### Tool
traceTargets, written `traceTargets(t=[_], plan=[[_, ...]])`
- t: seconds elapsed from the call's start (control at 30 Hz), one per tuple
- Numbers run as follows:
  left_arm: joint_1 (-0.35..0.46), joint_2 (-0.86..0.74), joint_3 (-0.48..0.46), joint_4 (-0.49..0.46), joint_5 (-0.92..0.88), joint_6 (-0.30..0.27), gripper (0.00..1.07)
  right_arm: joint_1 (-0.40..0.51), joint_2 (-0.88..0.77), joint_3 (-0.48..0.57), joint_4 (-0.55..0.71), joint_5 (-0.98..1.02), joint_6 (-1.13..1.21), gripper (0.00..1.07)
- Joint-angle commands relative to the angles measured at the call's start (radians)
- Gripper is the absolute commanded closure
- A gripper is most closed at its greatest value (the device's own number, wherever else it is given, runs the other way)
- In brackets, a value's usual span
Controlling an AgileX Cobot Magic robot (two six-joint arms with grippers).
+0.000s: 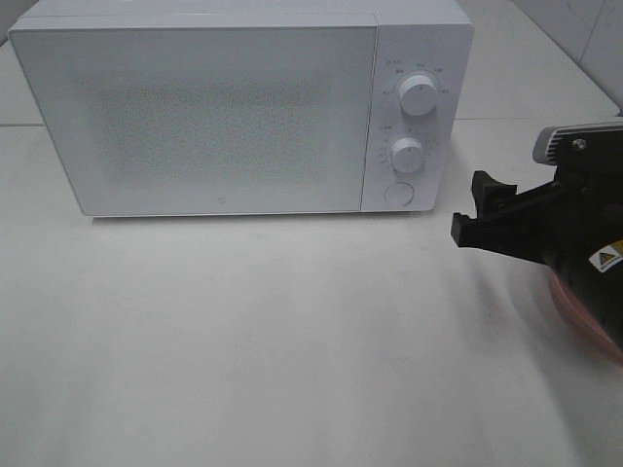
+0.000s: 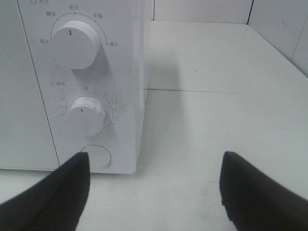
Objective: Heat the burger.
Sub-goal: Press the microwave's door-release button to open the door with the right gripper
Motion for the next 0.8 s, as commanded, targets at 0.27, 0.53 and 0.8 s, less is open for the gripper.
traceTargets(t=[0.27,0.53,0.8], plan=[[-0.003,-0.002,0.001,-0.007,0.001,0.0,0.07,0.166,0.121,-0.124,0.184,-0.064,-0.129,0.35],[-0.003,-0.002,0.001,-0.007,0.001,0.0,0.07,0.192,0.176,-0.166,0.2,-0.059,-0.138,0.35],[-0.003,-0.002,0.001,-0.007,0.001,0.0,0.07,0.192,0.176,-0.165,0.2,-0.05,0.056,0.35]])
